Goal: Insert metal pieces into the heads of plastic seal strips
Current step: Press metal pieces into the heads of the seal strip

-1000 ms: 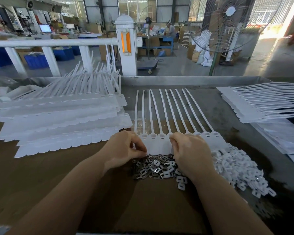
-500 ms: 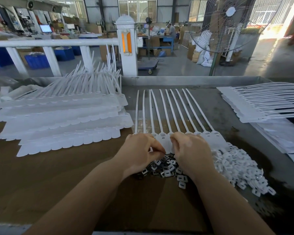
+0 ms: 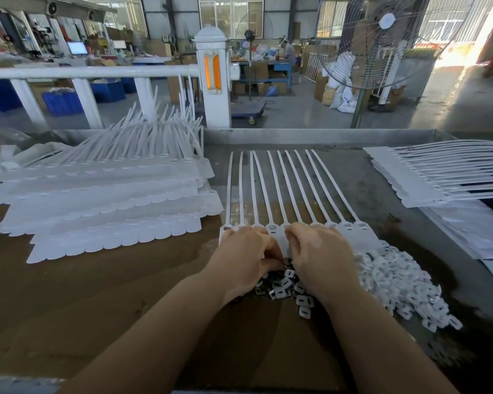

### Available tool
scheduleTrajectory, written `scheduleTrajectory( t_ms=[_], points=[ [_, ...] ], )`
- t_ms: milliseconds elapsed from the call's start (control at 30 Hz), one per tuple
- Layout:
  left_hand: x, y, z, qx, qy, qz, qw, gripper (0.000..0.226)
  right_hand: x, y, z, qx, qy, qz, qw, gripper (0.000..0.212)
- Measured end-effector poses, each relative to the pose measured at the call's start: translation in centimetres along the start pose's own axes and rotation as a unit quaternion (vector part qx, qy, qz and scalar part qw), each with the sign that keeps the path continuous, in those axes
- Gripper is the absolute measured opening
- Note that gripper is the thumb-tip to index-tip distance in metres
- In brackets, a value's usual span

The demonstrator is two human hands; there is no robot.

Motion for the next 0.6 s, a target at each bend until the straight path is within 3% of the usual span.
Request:
scheduleTrajectory(
  t_ms=[67,167,333,433,600],
  points=[
    [0.1,-0.3,-0.2,0.055,-0.013,0.018,0.998,0.007,0.1,-0.1,0.0,-0.002,0.002,0.007,1.0,0.012],
    [0.2,-1.3,-1.5,0.158,-0.073,0.071,0.982,0.022,0.1,-0.3,-0.1,-0.007,0.008,0.019,1.0,0.013],
    [0.1,-2.4,-4.2,0.317,-0.161,0.16,0.921,0.011,0.0,-0.1,0.2,-0.003,0.013,0.019,1.0,0.015],
    [-0.2,-2.7,-5.1,0.283,-0.17,0.191,0.924,0.013,-0.1,0.0,0.2,-0.01,0.011,0.018,1.0,0.015],
    [-0.9,-3.1,-5.0,0.131,-0.152,0.208,0.957,0.013,-0.1,0.1,0.1,-0.01,0.009,0.012,1.0,0.014]
  ],
)
Point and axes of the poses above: each hand's wrist, its own x-axis away from the middle knuckle, its own y-axis out of the palm, z = x × y, the point moved 3 cm from there along -x, towards the middle knuckle, and after that the axes turned 9 degrees about x, right-handed, at the moved point
